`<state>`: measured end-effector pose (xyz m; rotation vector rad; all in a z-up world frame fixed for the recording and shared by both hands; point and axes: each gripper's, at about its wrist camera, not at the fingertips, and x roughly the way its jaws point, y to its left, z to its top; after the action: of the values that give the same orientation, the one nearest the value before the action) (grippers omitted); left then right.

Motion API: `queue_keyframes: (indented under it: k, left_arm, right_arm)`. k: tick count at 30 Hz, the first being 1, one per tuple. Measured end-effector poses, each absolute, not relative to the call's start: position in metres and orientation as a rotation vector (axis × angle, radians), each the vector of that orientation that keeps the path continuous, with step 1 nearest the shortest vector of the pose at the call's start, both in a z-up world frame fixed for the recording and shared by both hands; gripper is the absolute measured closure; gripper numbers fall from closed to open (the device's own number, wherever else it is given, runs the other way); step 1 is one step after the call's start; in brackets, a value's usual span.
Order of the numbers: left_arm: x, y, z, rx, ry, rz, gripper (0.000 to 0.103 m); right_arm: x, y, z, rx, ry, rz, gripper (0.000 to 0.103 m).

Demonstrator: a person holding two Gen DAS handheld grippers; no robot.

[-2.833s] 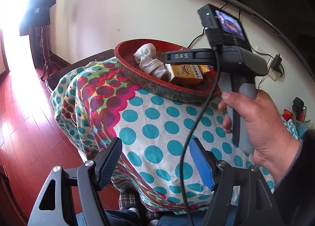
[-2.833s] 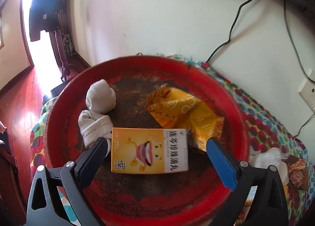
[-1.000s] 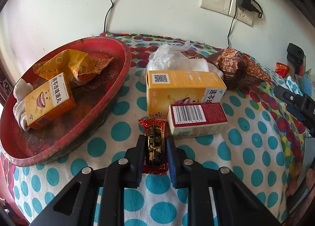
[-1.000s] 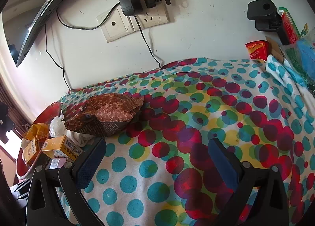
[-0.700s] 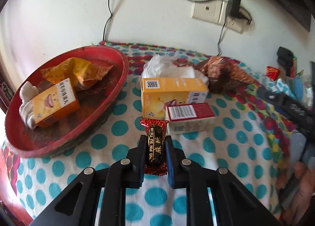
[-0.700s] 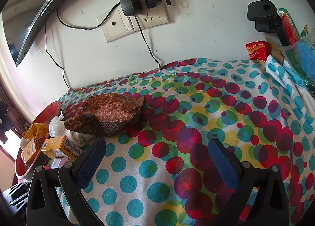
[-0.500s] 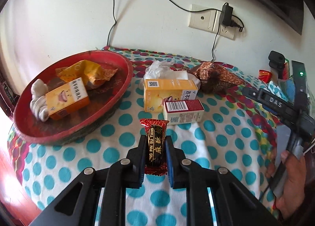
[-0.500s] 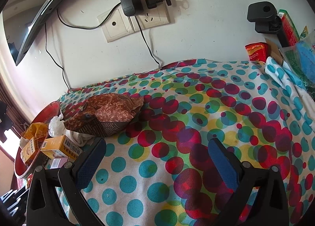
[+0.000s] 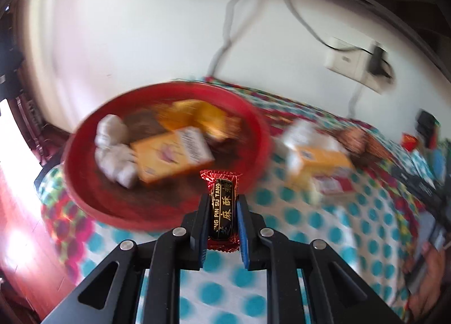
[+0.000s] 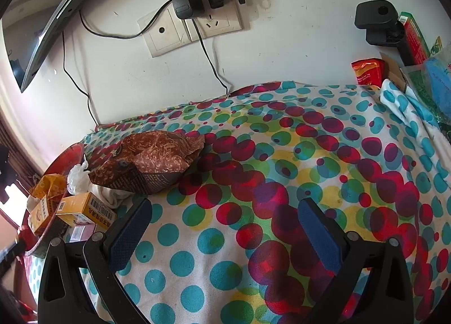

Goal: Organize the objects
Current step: 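Carry the candy bar into the red tray and open the left gripper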

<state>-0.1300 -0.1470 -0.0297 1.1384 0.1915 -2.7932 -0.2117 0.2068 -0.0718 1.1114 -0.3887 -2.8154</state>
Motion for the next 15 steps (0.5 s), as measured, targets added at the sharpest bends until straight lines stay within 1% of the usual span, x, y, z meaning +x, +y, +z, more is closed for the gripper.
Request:
queue_keyframes:
  k: [3, 9, 15]
  left_arm:
    - [-0.14, -0.178, -0.029, 1.126, 0.164, -2.733, 0.085]
    - [-0.157, -0.231, -0.042, 1.176, 0.213, -2.618, 0.085]
    - [-0.157, -0.246, -0.057, 1.219, 0.204, -2.57, 0.085]
  right_arm:
    - [-0.211, 0.205, -0.071, 1.108, -0.377, -2.823, 0.0]
    - [-0.211, 0.204, -0.07, 1.106, -0.369, -2.824, 0.0]
    - [-0.211, 0.204, -0.07, 1.105, -0.369, -2.826, 0.0]
